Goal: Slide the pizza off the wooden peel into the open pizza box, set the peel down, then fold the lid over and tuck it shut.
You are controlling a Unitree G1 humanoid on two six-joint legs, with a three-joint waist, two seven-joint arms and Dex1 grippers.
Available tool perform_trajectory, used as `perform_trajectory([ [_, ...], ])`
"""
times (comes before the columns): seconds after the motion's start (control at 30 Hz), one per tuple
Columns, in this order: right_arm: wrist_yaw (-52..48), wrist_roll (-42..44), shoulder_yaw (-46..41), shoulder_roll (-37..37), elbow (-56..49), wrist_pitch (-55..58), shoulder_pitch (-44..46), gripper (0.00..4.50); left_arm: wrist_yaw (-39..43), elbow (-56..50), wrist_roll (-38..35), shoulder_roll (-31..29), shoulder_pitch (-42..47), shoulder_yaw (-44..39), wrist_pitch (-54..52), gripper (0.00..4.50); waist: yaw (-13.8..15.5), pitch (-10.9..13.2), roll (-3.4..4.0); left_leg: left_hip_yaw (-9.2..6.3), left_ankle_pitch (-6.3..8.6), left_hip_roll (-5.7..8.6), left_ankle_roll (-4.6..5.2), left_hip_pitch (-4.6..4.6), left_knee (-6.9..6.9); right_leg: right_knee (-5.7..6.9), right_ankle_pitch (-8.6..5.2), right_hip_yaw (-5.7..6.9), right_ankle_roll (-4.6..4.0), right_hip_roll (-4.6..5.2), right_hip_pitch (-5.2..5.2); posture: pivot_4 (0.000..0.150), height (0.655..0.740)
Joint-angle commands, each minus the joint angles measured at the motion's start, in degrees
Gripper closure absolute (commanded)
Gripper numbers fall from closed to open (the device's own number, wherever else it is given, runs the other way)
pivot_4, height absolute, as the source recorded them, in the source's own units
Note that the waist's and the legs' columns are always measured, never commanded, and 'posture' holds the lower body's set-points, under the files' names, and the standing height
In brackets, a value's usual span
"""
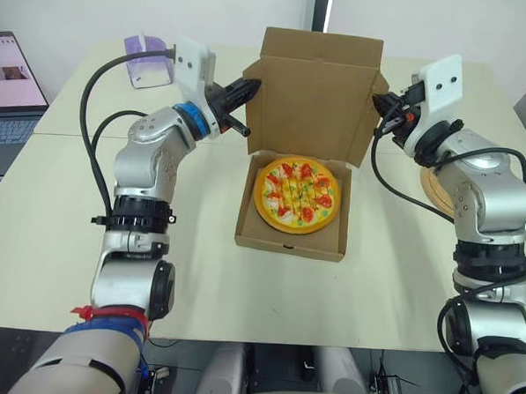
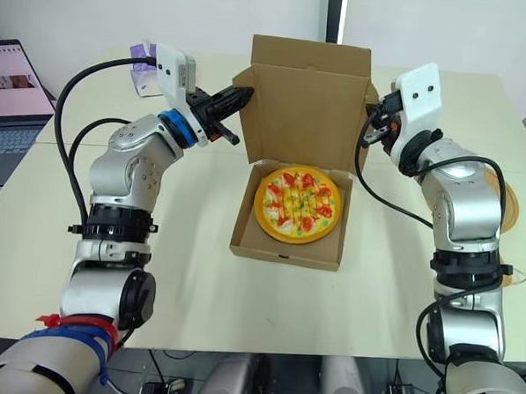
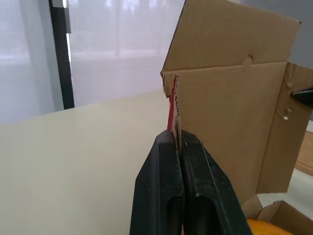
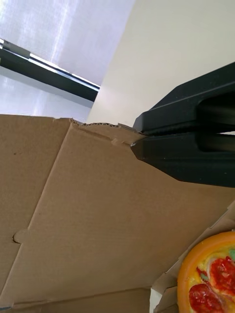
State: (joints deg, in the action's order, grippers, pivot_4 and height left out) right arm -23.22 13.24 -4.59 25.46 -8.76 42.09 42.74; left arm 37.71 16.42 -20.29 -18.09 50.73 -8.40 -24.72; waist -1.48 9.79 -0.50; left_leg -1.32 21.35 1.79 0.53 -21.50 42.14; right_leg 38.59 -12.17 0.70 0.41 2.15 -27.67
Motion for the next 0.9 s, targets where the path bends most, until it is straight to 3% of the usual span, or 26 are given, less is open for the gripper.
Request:
perform_trajectory([
  [0.03, 2.2, 1.8, -1.2, -1.0, -8.1, 3.6, -0.3, 4.44, -4.2, -9.7, -2.7, 1.0, -0.5, -0.7, -4.6, 4.5, 0.0, 0.0, 0.0, 0.0, 0.0, 0.0, 0.0, 0.01, 0.0, 0.01, 0.0, 0.0, 0.0, 0.0, 0.01, 0.15, 0.7251],
  [0.33, 6.0, 6.1, -2.9, -5.8, -16.4, 12.6, -3.2, 4.44, -11.6, -23.0, -6.6, 3.8, -6.6, -0.6, -13.4, 4.5, 0.0, 0.0, -0.01, 0.02, 0.0, 0.03, 0.0, 0.07, -0.01, 0.0, 0.0, -0.02, 0.0, 0.0, 0.05, 0.15, 0.7251],
  [0.9, 9.0, 15.5, -6.2, -10.9, -27.9, 25.4, -8.1, 4.44, -17.7, -37.1, -11.5, 5.3, -17.6, -1.8, -16.9, 4.5, 0.0, 0.0, -0.01, 0.03, 0.0, 0.03, 0.0, 0.52, -0.08, -0.01, -0.01, -0.05, -0.01, -0.01, 0.44, 0.15, 0.7251],
])
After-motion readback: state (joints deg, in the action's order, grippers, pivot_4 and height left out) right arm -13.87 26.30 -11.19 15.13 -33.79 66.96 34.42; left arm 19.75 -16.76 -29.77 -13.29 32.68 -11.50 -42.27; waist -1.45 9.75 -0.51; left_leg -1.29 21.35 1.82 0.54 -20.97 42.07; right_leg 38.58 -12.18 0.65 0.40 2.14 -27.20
